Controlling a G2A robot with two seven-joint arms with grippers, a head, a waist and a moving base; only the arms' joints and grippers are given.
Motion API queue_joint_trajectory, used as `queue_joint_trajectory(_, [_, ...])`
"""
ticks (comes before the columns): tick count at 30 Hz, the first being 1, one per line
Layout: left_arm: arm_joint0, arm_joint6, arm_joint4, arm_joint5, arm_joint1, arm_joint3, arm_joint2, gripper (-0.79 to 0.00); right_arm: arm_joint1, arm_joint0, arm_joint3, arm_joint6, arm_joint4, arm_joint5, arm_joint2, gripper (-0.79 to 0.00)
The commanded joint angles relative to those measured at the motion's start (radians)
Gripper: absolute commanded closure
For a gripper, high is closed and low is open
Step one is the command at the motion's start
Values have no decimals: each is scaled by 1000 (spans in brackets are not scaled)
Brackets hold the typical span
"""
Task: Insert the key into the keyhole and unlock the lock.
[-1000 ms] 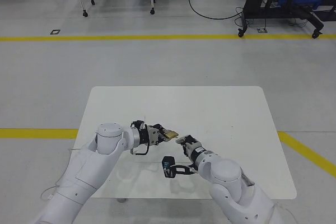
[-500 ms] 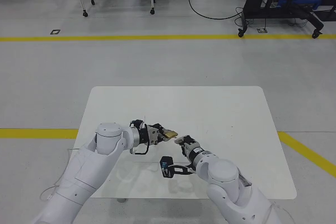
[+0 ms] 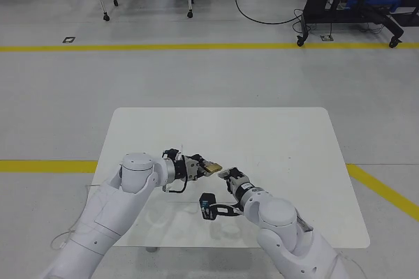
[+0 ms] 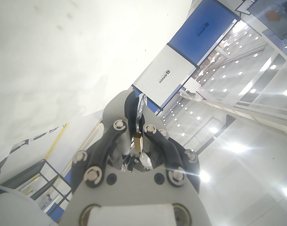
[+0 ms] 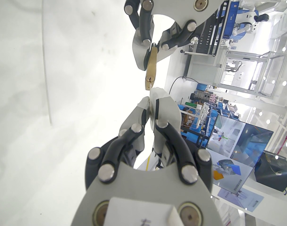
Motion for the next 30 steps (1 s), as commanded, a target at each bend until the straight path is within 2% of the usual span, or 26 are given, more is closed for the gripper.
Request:
queue_joint_trajectory(1, [0,-2,2,1,0,-1,0,0,-2,1,2,3,-2,0,-1,0])
queue_joint_trajectory(21, [8,3,13,17,1,-25,3,0,-15,-11,1,1,-41,-2,-22,0])
queue_joint_trajectory(30, [4,-35,-5,19,1,-6,-1,0,-21,-12,5,-1,-45,-3,-16,0])
